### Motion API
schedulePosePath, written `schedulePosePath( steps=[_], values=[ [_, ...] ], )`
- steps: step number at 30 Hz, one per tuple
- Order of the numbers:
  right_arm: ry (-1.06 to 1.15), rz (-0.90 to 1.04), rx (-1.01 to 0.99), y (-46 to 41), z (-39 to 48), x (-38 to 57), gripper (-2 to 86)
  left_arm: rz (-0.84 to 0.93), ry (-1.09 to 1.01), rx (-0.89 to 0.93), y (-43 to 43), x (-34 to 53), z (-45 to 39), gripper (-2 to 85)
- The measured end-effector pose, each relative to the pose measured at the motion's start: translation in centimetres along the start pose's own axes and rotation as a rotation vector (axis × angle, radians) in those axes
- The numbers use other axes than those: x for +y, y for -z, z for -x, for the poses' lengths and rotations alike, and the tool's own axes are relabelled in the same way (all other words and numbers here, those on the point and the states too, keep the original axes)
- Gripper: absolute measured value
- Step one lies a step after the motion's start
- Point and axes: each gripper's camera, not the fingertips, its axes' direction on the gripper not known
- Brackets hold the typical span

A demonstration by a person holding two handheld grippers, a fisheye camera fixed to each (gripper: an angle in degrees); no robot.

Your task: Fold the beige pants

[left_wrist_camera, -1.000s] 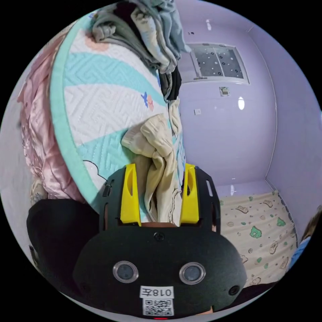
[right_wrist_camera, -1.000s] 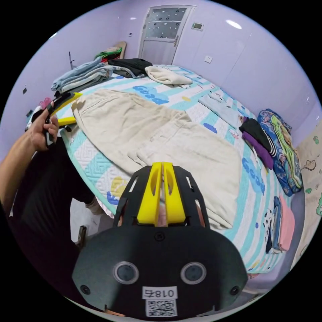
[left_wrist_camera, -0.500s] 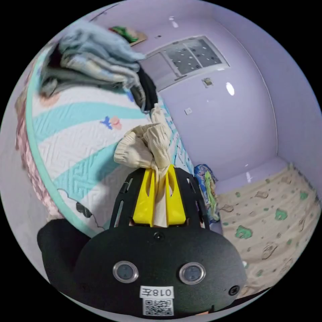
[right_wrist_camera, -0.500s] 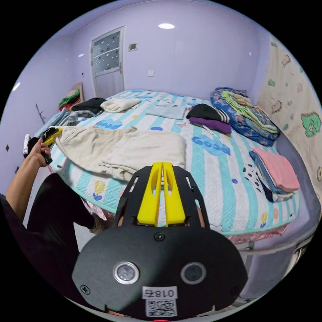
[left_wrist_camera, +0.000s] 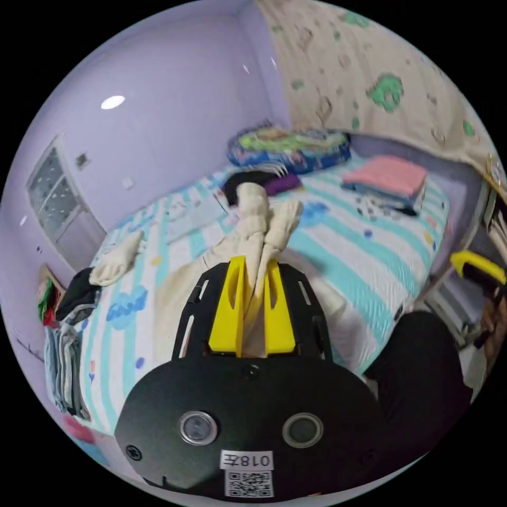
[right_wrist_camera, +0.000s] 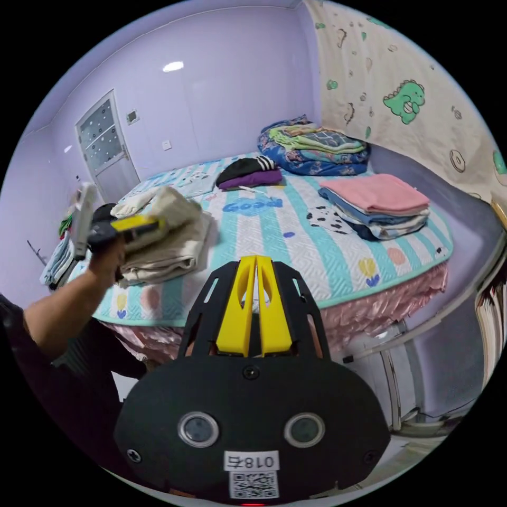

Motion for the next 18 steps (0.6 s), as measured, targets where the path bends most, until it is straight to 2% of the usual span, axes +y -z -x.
schedulePosePath(
  steps=[1,2,4,6,7,10,14,16,18],
  values=[
    [-0.013,0.002,0.0,-0.1,-0.8,0.0,-0.4,0.085,-0.001,0.054,-2.6,0.6,-1.6,7.0],
    [-0.018,0.001,-0.002,-0.3,-1.3,0.0,-0.4,0.091,0.01,0.079,-3.0,1.1,-2.0,6.9],
    [-0.006,0.003,-0.01,-0.8,-1.8,-0.5,-0.3,-0.046,0.077,0.131,-0.8,3.0,-1.1,6.7],
    [0.022,0.016,-0.037,-2.0,-1.7,-1.3,-0.3,-0.185,0.058,0.22,2.5,4.1,0.5,6.6],
    [0.038,0.018,-0.074,-2.9,-1.4,-2.2,-0.3,-0.261,0.032,0.211,4.7,5.0,1.7,6.5],
    [0.099,-0.019,-0.215,-5.2,0.8,-5.3,-0.2,-0.318,0.072,0.081,7.2,7.7,6.8,6.2],
    [0.285,-0.001,-0.373,-10.0,7.4,-10.8,0.2,-0.142,0.117,0.11,3.2,9.0,13.5,4.2],
    [0.341,0.021,-0.361,-12.9,9.7,-12.4,0.3,0.005,0.083,0.206,-1.2,9.9,15.1,1.8],
    [0.402,0.061,-0.272,-16.2,11.3,-12.9,0.3,0.064,0.087,0.24,-3.6,11.3,15.6,0.3]
  ],
)
